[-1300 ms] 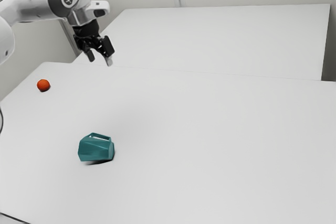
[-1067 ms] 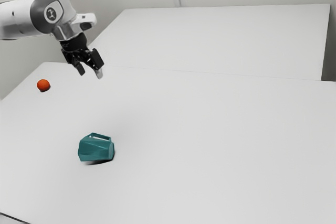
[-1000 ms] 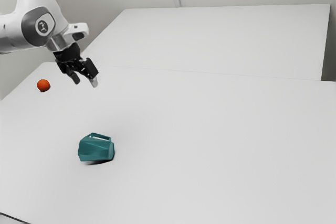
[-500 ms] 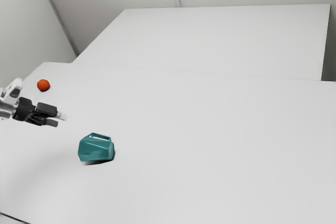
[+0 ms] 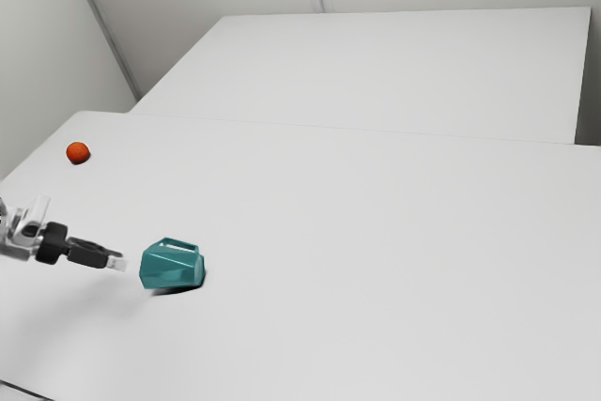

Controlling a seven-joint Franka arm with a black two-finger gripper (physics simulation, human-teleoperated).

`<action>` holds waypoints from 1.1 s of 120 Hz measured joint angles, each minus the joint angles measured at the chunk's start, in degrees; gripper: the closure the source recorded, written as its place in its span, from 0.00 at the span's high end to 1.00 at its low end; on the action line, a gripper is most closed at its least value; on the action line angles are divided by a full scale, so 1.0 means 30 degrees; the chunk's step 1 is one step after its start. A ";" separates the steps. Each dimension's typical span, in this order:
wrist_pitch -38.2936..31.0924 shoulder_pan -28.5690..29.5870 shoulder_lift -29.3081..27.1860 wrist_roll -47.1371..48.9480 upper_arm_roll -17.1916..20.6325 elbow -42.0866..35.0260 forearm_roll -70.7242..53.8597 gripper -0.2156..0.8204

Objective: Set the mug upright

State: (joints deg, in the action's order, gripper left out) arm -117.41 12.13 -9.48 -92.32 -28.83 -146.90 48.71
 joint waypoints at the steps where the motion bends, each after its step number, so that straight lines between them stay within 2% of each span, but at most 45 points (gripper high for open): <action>1: -0.0019 -0.0016 0.0049 -0.0133 0.0000 -0.0016 0.0020 0.75; 45: -0.0708 -0.1589 0.1590 -0.4504 0.0039 -0.0083 0.1646 0.73; 96: -0.1134 -0.2560 0.1836 -0.7150 0.0059 -0.0325 0.2672 0.68; 118: -0.1679 -0.2279 0.1134 -0.7828 0.0059 -0.1409 0.2882 0.60; 132: -0.1928 -0.2483 0.1289 -0.8162 0.0059 -0.1408 0.3289 0.45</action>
State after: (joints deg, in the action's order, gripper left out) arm -123.19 4.68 -5.61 -116.81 -28.65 -151.12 58.58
